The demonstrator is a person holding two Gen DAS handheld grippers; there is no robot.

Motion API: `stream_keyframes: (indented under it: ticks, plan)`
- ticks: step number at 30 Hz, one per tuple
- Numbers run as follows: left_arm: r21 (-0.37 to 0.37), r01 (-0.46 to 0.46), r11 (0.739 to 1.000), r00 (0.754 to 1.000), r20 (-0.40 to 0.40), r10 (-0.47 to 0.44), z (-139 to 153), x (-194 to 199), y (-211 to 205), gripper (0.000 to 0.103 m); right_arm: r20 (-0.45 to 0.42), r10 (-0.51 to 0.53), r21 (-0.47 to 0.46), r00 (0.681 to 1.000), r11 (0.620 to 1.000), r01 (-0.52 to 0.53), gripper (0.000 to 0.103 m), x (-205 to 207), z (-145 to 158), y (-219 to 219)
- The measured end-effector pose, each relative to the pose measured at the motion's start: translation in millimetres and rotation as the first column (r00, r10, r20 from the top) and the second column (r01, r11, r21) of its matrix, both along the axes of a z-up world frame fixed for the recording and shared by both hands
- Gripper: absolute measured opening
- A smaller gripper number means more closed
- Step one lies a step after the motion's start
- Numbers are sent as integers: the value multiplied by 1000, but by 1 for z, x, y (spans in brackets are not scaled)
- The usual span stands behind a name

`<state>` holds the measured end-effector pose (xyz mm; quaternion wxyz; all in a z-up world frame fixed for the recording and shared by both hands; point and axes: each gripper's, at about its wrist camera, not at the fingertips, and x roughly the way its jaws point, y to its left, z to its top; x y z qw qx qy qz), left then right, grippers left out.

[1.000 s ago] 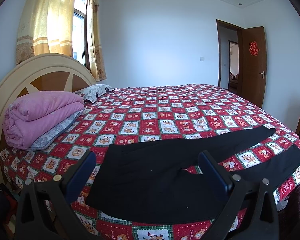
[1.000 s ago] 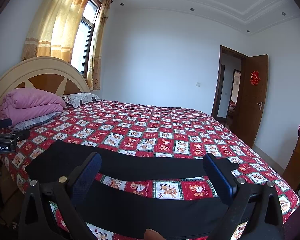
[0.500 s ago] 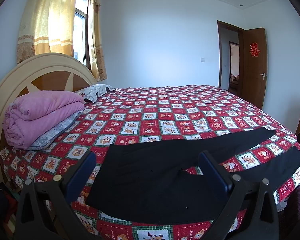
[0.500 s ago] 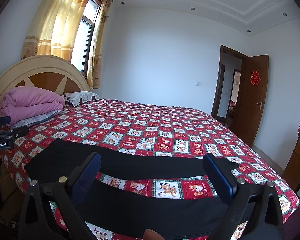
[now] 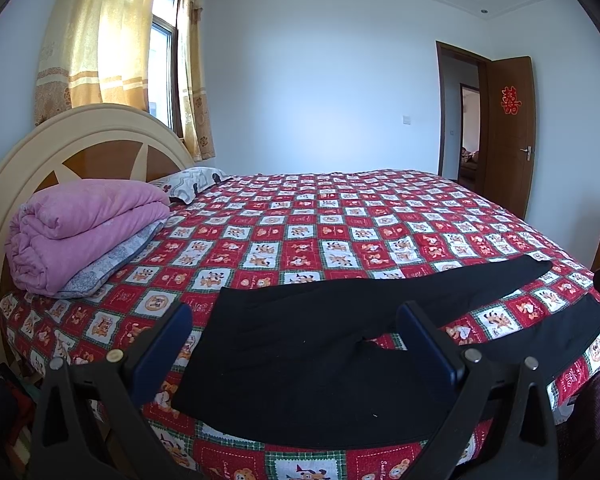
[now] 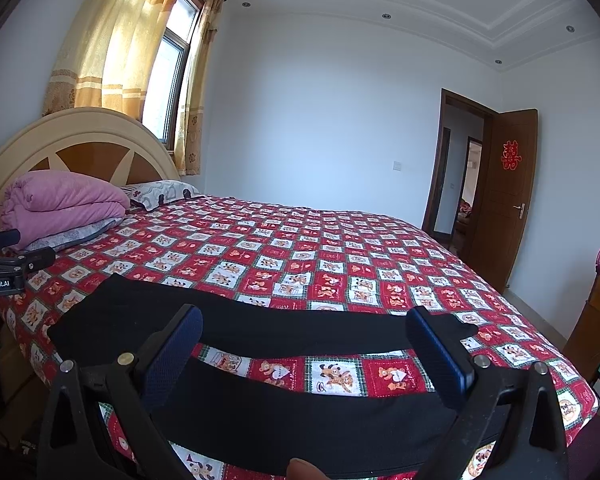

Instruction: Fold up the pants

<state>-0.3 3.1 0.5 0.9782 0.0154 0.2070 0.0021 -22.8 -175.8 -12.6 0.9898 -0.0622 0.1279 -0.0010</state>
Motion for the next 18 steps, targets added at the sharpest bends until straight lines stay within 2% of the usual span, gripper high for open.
stream_keyframes:
  ticks: [18]
  plan:
    - [-9,-5,1000,1000,-18,5,-10,2,2,103,-26,-4,-9,1000,1000,3,102,4,-1,3]
